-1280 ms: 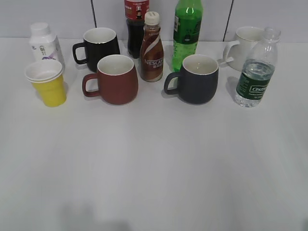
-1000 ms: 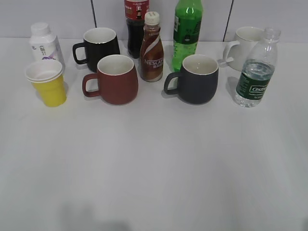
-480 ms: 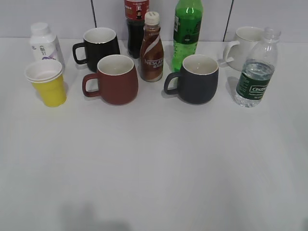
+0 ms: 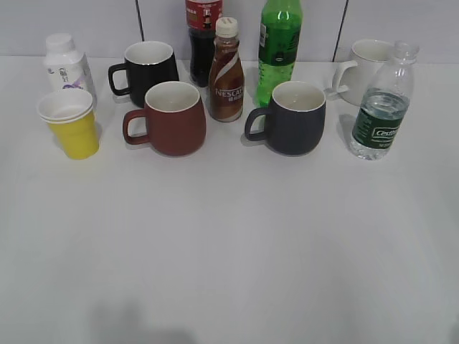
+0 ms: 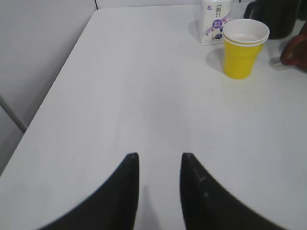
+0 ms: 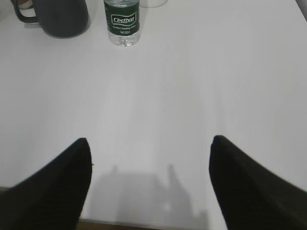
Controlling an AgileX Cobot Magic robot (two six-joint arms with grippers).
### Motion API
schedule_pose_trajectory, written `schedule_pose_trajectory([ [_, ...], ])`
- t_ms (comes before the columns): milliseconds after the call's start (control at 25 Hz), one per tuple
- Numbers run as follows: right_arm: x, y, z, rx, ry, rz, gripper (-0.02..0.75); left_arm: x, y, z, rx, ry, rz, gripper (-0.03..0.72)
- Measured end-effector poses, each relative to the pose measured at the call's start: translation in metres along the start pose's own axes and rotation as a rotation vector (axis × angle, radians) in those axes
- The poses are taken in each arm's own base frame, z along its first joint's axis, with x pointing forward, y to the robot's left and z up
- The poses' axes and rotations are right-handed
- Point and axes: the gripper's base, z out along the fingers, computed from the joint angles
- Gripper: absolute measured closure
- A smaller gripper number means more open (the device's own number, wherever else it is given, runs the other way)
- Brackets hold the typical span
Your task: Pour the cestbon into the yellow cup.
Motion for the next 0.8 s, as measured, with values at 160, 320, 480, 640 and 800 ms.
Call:
schedule_pose_trajectory([
  [160, 0.000, 0.000, 0.000, 0.000, -0.001, 0.000, 0.166, 0.000, 0.000, 0.000, 0.000, 0.000, 0.000, 0.459],
  [320, -0.013, -0.001, 0.000, 0.002, -0.054, 0.002, 0.166, 0.000, 0.000, 0.000, 0.001, -0.002, 0.000, 0.459],
  [480, -0.033, -0.002, 0.012, 0.002, -0.113, 0.008, 0.166, -0.015, -0.003, 0.001, 0.029, -0.076, -0.013, 0.459],
  [640, -0.051, -0.002, 0.035, -0.015, -0.115, 0.033, 0.166, -0.041, -0.009, 0.016, 0.087, -0.170, -0.046, 0.456],
  [800, -0.065, 0.001, 0.060, -0.062, -0.167, 0.078, 0.166, -0.057, -0.017, 0.052, 0.132, -0.169, -0.085, 0.451],
])
